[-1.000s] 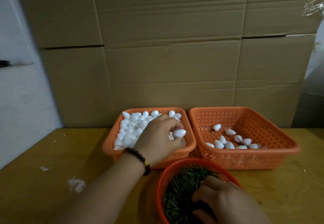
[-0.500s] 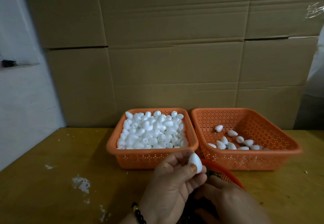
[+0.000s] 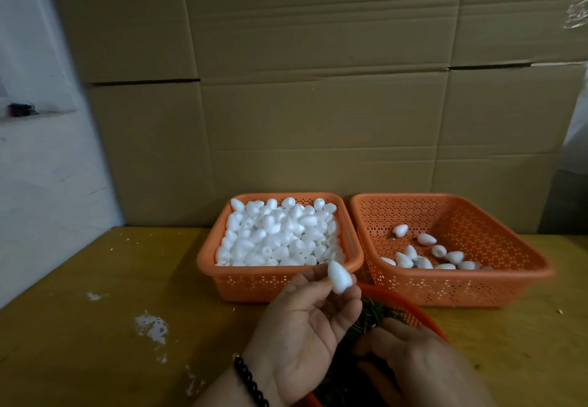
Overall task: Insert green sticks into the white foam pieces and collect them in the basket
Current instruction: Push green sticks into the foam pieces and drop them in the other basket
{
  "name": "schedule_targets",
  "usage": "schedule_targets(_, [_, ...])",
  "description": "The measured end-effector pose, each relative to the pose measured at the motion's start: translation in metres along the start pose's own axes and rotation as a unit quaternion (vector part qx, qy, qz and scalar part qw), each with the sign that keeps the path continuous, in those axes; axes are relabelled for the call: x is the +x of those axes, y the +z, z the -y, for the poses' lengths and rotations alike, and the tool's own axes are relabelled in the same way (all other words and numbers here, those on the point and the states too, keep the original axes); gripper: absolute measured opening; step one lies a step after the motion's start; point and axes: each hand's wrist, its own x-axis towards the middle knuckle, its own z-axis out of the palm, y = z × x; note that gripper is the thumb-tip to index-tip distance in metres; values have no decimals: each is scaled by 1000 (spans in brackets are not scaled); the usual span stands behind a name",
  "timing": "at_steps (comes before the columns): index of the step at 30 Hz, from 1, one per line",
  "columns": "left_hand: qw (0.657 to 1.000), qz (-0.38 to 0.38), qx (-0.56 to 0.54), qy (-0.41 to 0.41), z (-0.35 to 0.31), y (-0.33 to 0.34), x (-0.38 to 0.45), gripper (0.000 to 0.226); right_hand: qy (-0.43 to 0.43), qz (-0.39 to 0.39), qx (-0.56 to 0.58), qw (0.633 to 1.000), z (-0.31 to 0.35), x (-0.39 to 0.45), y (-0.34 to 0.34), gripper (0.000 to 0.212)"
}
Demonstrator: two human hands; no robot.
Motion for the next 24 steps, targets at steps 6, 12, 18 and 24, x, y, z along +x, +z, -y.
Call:
schedule_targets(6, [1000, 1, -20, -10, -1, -1, 1, 35, -17, -1, -12, 1000, -1, 0, 0, 31])
schedule_targets(12, [1000, 8, -7, -5, 0, 0, 0, 31, -35, -22, -16, 999, -1, 0, -1, 36])
schedule_targets(18, [1000, 9, 10, 0, 2, -1, -1, 38, -49, -36, -30, 998, -3, 0, 0, 35])
schedule_targets(24, [1000, 10, 2, 4, 3, -1, 0, 37, -56, -40, -37, 997, -6, 0, 2, 35])
